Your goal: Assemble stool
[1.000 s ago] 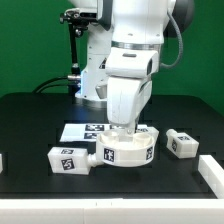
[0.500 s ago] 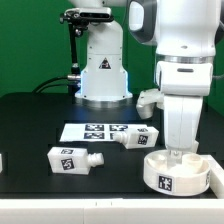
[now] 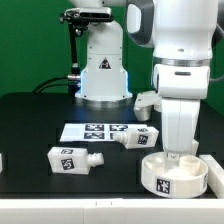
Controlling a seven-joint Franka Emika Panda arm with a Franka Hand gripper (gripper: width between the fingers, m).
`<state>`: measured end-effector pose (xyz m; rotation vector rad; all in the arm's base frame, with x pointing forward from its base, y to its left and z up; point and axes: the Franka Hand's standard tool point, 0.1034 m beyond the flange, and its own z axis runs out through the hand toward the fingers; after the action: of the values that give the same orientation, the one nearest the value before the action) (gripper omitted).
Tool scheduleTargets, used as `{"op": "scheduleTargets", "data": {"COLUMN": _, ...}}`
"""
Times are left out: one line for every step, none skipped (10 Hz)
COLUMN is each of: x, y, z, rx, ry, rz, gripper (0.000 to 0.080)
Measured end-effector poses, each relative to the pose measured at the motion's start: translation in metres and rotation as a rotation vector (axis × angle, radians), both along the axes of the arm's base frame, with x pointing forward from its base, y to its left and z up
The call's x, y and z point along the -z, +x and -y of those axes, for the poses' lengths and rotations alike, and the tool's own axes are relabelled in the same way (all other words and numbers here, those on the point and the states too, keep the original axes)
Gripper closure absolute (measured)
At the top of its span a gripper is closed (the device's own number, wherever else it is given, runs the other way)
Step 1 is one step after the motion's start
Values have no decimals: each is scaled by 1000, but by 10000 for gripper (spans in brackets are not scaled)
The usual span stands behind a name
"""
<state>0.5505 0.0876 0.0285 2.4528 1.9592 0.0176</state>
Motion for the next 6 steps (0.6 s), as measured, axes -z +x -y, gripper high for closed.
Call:
{"op": "scheduleTargets", "data": {"x": 5, "y": 2, "z": -5, "rx": -8, "ry": 2, "rz": -4, "gripper": 774}}
{"op": "scheduleTargets", "data": {"x": 8, "y": 7, "z": -11, "rx": -26, "ry": -1, "rz": 1, "gripper": 774}}
{"op": "scheduleTargets", "data": {"x": 9, "y": 11, "z": -12, "rx": -30, "ry": -4, "rz": 0, "gripper": 774}}
{"op": "scheduleTargets", "data": {"x": 9, "y": 14, "z": -12, "rx": -29, "ry": -6, "rz": -5, "gripper": 774}}
{"op": "scheduleTargets", "data": {"x": 9, "y": 16, "z": -11, "rx": -33, "ry": -5, "rz": -1, "gripper": 774}}
{"op": "scheduleTargets", "data": {"x": 9, "y": 16, "z": -11, "rx": -37, "ry": -5, "rz": 1, "gripper": 774}}
